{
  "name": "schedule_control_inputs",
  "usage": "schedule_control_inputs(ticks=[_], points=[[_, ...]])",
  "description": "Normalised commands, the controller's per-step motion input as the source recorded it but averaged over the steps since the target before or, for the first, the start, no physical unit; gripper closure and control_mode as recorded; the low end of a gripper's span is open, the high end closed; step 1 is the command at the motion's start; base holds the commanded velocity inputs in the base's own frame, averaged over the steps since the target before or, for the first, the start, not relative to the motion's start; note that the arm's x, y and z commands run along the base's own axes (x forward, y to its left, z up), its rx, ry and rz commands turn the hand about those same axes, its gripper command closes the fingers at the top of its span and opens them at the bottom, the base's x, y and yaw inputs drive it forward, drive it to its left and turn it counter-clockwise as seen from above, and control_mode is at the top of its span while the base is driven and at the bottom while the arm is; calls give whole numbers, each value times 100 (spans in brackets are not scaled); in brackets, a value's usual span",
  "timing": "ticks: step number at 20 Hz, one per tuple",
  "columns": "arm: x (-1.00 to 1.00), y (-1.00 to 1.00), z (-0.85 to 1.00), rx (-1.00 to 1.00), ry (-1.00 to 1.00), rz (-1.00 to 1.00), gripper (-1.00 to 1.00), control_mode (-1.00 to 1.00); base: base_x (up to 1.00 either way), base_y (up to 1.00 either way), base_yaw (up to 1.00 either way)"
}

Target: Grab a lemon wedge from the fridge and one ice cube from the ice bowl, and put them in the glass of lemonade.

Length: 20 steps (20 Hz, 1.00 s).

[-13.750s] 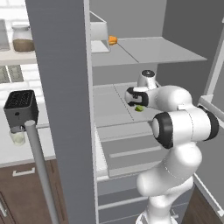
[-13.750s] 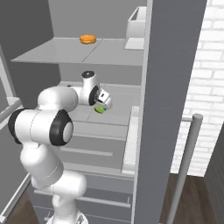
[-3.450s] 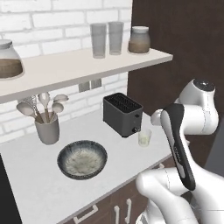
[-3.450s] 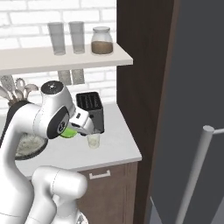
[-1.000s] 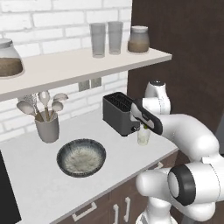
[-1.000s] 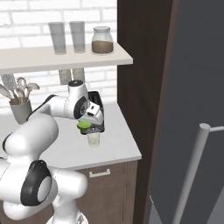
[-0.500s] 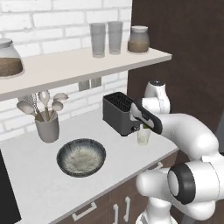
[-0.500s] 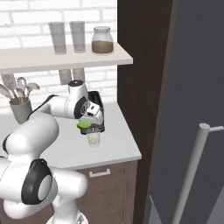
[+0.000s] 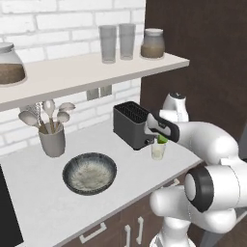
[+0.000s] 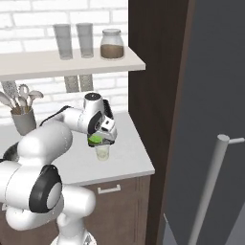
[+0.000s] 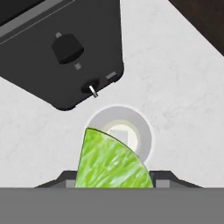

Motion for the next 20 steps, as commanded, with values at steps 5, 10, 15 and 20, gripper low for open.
schedule_control_inputs(ticks=[5,10,15,20], points=[[12,0,0,0,0,0,100,-100,0,0,0],[25,0,0,0,0,0,100,-100,0,0,0],[0,0,-14,0,0,0,100,-100,0,0,0],[0,0,-10,0,0,0,100,-100,0,0,0]])
